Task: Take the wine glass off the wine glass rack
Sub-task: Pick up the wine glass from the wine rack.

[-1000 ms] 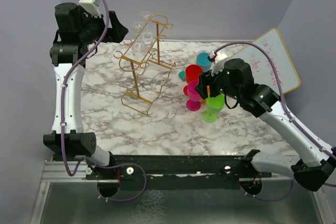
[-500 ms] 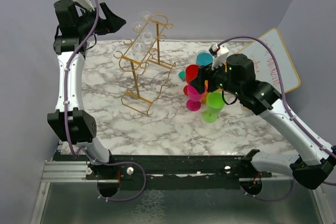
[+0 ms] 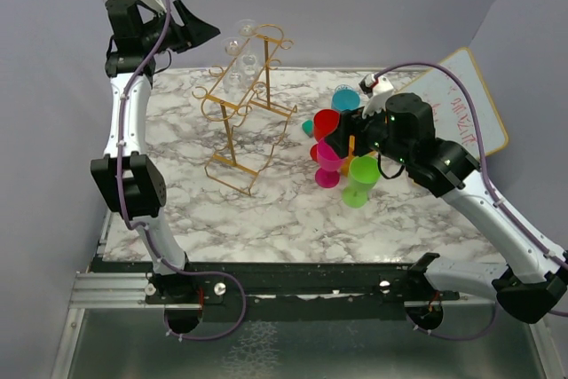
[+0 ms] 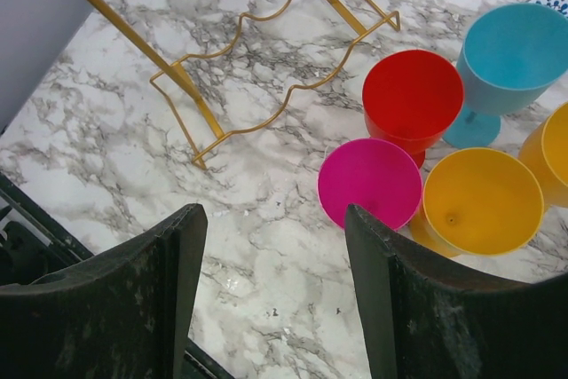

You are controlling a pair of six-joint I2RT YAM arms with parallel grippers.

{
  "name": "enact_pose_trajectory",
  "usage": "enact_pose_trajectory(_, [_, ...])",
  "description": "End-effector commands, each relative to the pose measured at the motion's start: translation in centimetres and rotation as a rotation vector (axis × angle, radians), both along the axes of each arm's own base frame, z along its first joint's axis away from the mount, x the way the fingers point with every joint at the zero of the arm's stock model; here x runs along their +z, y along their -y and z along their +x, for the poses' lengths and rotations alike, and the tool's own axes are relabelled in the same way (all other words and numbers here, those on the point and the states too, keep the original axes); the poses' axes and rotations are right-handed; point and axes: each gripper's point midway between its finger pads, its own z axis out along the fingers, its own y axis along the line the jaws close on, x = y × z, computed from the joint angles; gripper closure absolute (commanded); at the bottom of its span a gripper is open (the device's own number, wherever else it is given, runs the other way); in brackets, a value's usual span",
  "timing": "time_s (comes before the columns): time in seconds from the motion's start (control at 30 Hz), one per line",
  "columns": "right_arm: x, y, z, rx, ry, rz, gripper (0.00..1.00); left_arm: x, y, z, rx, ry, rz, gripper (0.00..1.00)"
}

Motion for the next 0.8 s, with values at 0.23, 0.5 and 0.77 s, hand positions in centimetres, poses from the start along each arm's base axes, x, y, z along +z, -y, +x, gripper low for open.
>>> enact_pose_trajectory(0.23, [-0.4, 0.6, 0.0, -0.048, -0.029, -0.002, 0.31, -0.1, 2.5, 0.7, -0.128, -0.006, -0.048, 0.39])
enact_pose_trajectory(0.5, [-1.4, 0.4, 0.3, -0.052, -0.054, -0.024, 0.31, -1.2, 3.8, -0.5, -0.208, -0.023, -0.046, 0.44])
enact_pose_trajectory(0.77, [-2.9, 0.0, 0.5, -0.044, -0.106, -0.055, 0.31, -1.5, 4.3, -1.3, -0.262, -0.037, -0.054, 0.48])
